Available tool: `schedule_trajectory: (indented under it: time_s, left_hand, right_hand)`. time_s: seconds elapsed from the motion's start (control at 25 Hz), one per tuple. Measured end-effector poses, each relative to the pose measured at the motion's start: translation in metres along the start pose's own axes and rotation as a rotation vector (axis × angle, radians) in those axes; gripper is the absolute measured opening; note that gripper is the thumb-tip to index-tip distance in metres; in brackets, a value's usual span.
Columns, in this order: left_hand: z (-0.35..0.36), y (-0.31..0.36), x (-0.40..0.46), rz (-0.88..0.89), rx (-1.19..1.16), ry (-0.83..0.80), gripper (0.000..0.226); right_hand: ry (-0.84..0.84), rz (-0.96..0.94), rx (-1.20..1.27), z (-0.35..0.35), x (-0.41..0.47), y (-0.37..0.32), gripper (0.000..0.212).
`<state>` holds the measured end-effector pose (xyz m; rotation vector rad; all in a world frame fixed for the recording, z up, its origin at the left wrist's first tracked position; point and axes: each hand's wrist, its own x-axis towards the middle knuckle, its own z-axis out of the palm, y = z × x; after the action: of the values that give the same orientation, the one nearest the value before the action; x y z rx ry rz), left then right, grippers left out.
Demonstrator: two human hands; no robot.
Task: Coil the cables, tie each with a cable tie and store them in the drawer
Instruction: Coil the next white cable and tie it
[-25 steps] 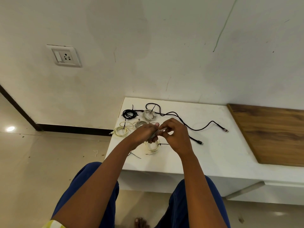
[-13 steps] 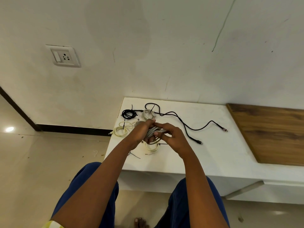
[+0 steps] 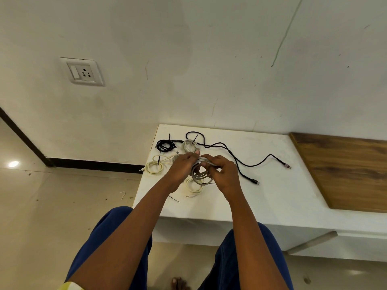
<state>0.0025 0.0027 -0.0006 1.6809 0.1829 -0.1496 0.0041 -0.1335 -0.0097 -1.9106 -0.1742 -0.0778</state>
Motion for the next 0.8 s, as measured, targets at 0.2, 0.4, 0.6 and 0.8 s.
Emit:
schedule_trajectory:
  time_s: [0.2,0.4,0.6,0.8]
  left_hand:
    - [-0.005,-0.001,-0.003,0.192,-0.003,-0.102,0.027]
    - [-0.002,-0.009,-0.002,0.415,0.363,-0.011,0.043]
    - [0.001,-0.009,-0.002,0.578,0.439,0.15,0.034]
    - [0.002,-0.008,-0.008,0.594,0.423,0.138,0.035]
  right_hand:
    - [0.141,0.17,0.135,0.0,0.003,0.004,0.025]
    - [0.141,0.225,0.197,0.004,0.004,0.003,0.027]
    - [0.041,0.225,0.358,0.002,0.002,-0.002,0.015]
    - [-0.099,0.336,0.612,-0.007,0.001,-0.006,0.006]
